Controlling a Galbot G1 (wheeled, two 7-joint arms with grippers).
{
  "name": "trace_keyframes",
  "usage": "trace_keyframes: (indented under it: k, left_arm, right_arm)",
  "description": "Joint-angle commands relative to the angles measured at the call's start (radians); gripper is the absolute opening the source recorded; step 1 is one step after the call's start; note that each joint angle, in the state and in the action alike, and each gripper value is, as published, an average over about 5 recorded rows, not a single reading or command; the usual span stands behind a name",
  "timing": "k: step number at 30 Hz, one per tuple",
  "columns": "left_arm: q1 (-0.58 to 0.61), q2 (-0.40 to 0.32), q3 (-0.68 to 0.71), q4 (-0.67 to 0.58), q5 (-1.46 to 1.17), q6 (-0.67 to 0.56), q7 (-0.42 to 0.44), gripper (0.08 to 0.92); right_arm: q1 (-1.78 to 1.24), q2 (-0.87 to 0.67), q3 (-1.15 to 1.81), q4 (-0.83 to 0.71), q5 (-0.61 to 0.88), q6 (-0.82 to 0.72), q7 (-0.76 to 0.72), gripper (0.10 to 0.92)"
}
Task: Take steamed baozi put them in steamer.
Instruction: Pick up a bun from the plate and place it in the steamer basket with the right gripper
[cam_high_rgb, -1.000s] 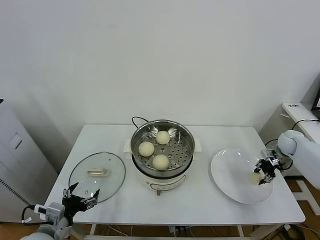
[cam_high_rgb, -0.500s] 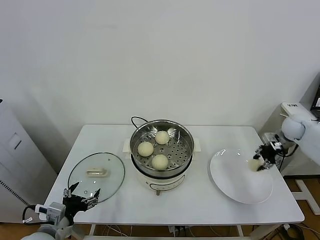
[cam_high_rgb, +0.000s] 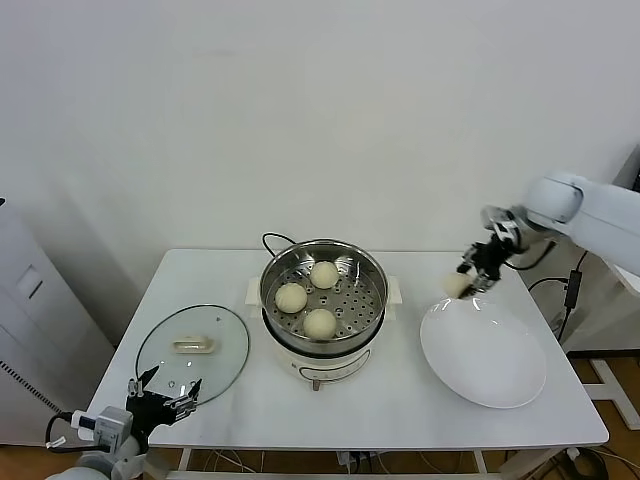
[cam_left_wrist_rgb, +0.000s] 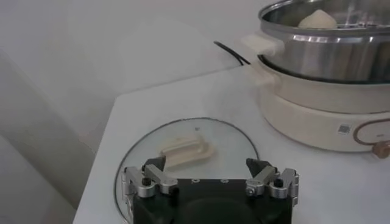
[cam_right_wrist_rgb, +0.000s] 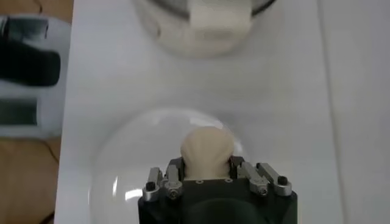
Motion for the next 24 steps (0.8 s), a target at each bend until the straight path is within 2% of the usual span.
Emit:
trace_keyframes:
  k: [1,9,24]
  left_arm:
    - [0.001,0.002,0.0,0.002,0.002,-0.002,-0.002,0.823]
    - [0.003,0.006,0.0,0.008,0.002,-0.006,-0.005,0.823]
    - [0.003,0.005,-0.001,0.015,0.006,-0.012,-0.006,0.823]
  right_arm:
    - [0.169,0.217,-0.166,0.058,0.326,-0.155,0.08,0.45]
    - [0.155,0.349,-0.167,0.025,0.414,-0.23,0.134,0.45]
    - [0.069,0.427,-0.158,0.032,0.399,-0.287,0.235,0.45]
